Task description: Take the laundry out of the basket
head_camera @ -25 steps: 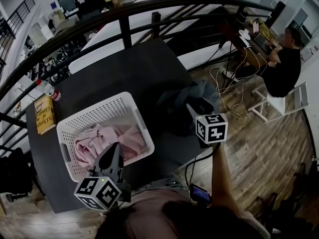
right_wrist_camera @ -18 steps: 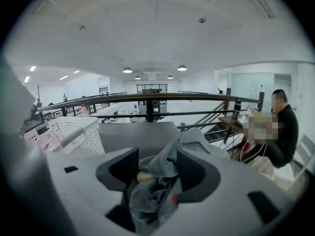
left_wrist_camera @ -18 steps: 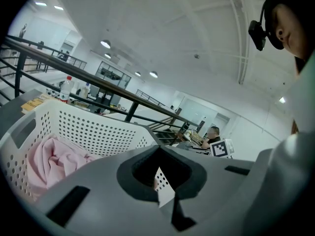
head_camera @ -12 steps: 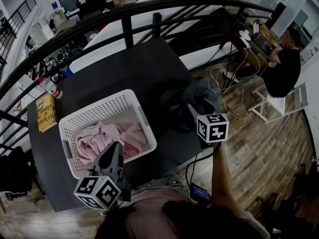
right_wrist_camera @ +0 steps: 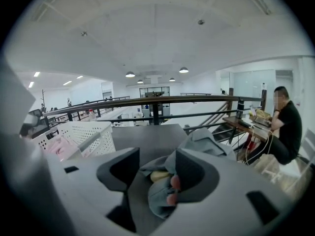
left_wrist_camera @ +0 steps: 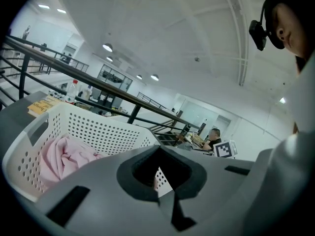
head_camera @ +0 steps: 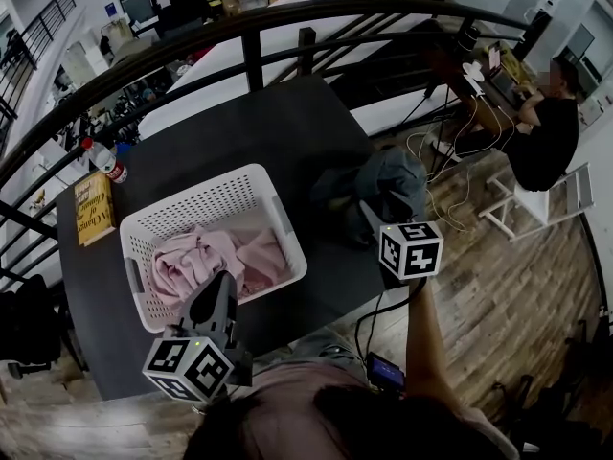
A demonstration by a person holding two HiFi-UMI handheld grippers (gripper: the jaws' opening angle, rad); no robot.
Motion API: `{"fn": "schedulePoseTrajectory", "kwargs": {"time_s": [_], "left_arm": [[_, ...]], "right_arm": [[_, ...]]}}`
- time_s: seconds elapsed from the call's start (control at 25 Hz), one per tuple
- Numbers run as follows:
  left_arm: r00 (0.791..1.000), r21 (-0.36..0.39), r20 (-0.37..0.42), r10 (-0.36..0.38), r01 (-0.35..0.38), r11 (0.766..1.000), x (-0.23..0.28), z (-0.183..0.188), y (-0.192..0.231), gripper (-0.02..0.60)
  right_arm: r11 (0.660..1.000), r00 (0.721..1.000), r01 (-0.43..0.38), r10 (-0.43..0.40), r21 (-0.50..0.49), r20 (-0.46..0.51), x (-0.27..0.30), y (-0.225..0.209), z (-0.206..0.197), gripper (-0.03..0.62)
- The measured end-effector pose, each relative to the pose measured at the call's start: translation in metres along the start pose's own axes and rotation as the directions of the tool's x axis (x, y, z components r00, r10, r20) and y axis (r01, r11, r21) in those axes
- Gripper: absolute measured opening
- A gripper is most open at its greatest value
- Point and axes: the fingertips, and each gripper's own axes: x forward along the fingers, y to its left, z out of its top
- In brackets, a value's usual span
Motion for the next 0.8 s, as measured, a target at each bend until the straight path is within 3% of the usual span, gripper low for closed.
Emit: {"fn": "schedulePoseTrajectory", "kwargs": {"time_s": [0.8], "left_arm": [[0.997,-0.028,0.068,0.049,-0.047,0.999,-0.094,-0.025,0.017,-0.002]], "right_arm": [[0.994,0.990,-0.109,0.111,-0.032,0.083,-0.064,0.102,-0.003,0.113]]}}
